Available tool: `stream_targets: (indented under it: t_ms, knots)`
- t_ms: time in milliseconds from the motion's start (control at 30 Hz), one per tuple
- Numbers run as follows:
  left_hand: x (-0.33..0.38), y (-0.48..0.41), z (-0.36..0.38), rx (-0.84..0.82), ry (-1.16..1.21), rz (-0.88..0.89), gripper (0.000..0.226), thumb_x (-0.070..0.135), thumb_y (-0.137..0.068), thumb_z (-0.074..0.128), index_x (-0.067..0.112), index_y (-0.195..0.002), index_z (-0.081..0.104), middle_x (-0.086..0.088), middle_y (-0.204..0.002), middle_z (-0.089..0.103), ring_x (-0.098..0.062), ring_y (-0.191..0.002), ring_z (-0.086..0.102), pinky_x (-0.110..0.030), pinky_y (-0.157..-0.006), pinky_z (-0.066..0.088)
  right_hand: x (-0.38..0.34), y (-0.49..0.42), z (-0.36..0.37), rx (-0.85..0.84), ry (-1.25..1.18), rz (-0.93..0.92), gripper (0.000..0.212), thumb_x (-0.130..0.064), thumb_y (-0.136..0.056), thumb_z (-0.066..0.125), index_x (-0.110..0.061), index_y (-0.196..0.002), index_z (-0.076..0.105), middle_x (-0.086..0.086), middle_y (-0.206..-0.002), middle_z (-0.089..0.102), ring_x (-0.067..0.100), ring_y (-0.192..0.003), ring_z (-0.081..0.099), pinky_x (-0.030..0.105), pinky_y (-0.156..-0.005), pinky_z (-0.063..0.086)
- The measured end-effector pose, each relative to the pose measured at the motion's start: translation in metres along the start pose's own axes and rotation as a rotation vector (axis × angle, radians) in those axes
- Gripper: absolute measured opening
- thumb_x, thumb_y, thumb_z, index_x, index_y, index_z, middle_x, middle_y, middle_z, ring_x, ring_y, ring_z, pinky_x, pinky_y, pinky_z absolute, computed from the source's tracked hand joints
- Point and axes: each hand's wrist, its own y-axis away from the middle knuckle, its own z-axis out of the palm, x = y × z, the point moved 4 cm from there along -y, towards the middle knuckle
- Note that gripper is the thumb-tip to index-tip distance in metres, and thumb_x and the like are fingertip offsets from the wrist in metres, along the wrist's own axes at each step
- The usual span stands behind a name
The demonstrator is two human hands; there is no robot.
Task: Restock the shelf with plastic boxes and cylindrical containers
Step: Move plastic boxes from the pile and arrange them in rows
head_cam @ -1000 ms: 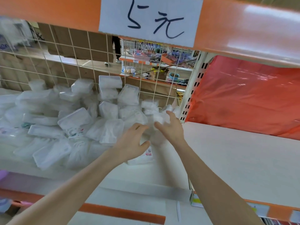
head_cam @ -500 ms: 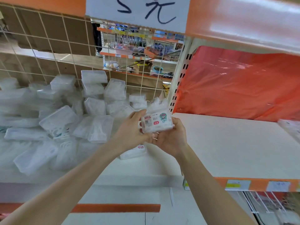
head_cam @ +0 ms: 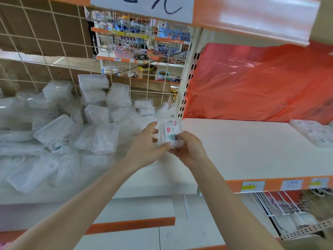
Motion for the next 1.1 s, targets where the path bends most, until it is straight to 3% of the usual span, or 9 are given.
stream_targets:
  t_ms: [100,200,367,467,567,700,900,1000,1100]
  knots:
    - [0.000,0.008,0.010,-0.015,0.063,0.001,0.071,0.040,-0.070,0.074,0.030,-0.128,0.035,0.010,-0.114,0.054,-0.005,-0.099,0.058,-0.011,-0.069,0.047,0.015,0.003,0.008,0.062,-0.074,0.033,0.055,0.012,-0.082,0.045,-0.005,-0.134,0.033,0.026,-0.111,0.060,0.034,-0.084,0.063,0.041,-0.069,0.052]
    - [-0.001,0.010,0.010,0.026,-0.056,-0.025,0.081,0.032,-0.071,0.073,0.022,-0.138,0.029,-0.001,-0.127,0.049,-0.018,-0.112,0.052,-0.031,-0.085,0.047,0.020,0.008,0.016,0.060,-0.057,0.030,0.056,0.013,-0.080,0.049,-0.009,-0.131,0.038,0.019,-0.105,0.064,0.028,-0.080,0.065,0.038,-0.069,0.052]
    - [0.004,0.010,-0.004,0.074,-0.185,0.098,0.077,0.034,-0.063,0.076,0.010,-0.128,0.044,0.006,-0.109,0.051,-0.013,-0.110,0.041,-0.016,-0.077,0.031,0.015,0.012,0.014,-0.038,0.328,0.039,0.032,-0.003,-0.084,0.053,-0.012,-0.115,0.055,0.003,-0.090,0.068,0.015,-0.071,0.060,0.030,-0.066,0.046]
    - [0.000,0.011,-0.013,0.005,-0.183,0.081,0.087,0.044,-0.056,0.068,0.012,-0.133,0.043,0.011,-0.109,0.045,-0.010,-0.105,0.042,-0.016,-0.079,0.031,0.004,0.010,0.004,-0.076,0.430,-0.067,0.047,0.004,-0.084,0.049,-0.025,-0.121,0.045,0.008,-0.114,0.059,0.017,-0.090,0.057,0.031,-0.075,0.046]
    - [-0.007,0.010,-0.018,-0.098,-0.204,0.086,0.083,0.031,-0.066,0.081,0.016,-0.137,0.040,0.003,-0.125,0.046,-0.014,-0.112,0.046,-0.020,-0.089,0.036,-0.008,0.014,-0.002,-0.247,0.757,-0.247,0.068,0.014,-0.076,0.054,-0.031,-0.126,0.041,0.004,-0.127,0.047,0.016,-0.105,0.052,0.022,-0.079,0.048]
    - [-0.010,0.014,-0.013,-0.217,-0.199,0.139,0.084,0.025,-0.068,0.079,0.020,-0.139,0.036,0.014,-0.118,0.043,-0.007,-0.107,0.044,0.002,-0.079,0.029,-0.011,0.019,-0.004,-0.403,1.069,-0.318,0.067,0.009,-0.072,0.069,-0.024,-0.126,0.047,-0.001,-0.120,0.045,0.007,-0.105,0.049,0.013,-0.089,0.041]
    - [-0.032,0.021,-0.007,-0.096,-0.628,0.075,0.082,0.046,-0.078,0.065,0.019,-0.143,0.023,-0.001,-0.147,0.024,-0.019,-0.134,0.020,-0.032,-0.105,0.025,-0.010,0.018,-0.030,-0.057,1.235,-0.427,0.067,-0.009,-0.066,0.079,-0.011,-0.128,0.054,-0.001,-0.109,0.047,0.011,-0.099,0.048,0.005,-0.078,0.033]
    - [-0.049,0.027,-0.002,-0.137,-0.795,-0.036,0.073,0.048,-0.085,0.053,0.021,-0.144,0.020,-0.006,-0.151,0.012,-0.023,-0.139,0.012,-0.037,-0.109,0.021,-0.005,0.018,-0.050,0.101,1.285,-0.436,0.068,-0.010,-0.067,0.077,-0.009,-0.130,0.051,0.000,-0.112,0.045,0.012,-0.100,0.047,0.007,-0.080,0.031]
    - [-0.054,0.032,0.001,-0.155,-0.791,-0.102,0.070,0.045,-0.087,0.050,0.020,-0.144,0.017,-0.007,-0.150,0.014,-0.027,-0.136,0.016,-0.037,-0.107,0.024,0.001,0.018,-0.068,0.178,1.404,-0.374,0.065,-0.013,-0.071,0.073,-0.009,-0.131,0.049,0.004,-0.124,0.046,0.019,-0.109,0.050,0.020,-0.090,0.037]
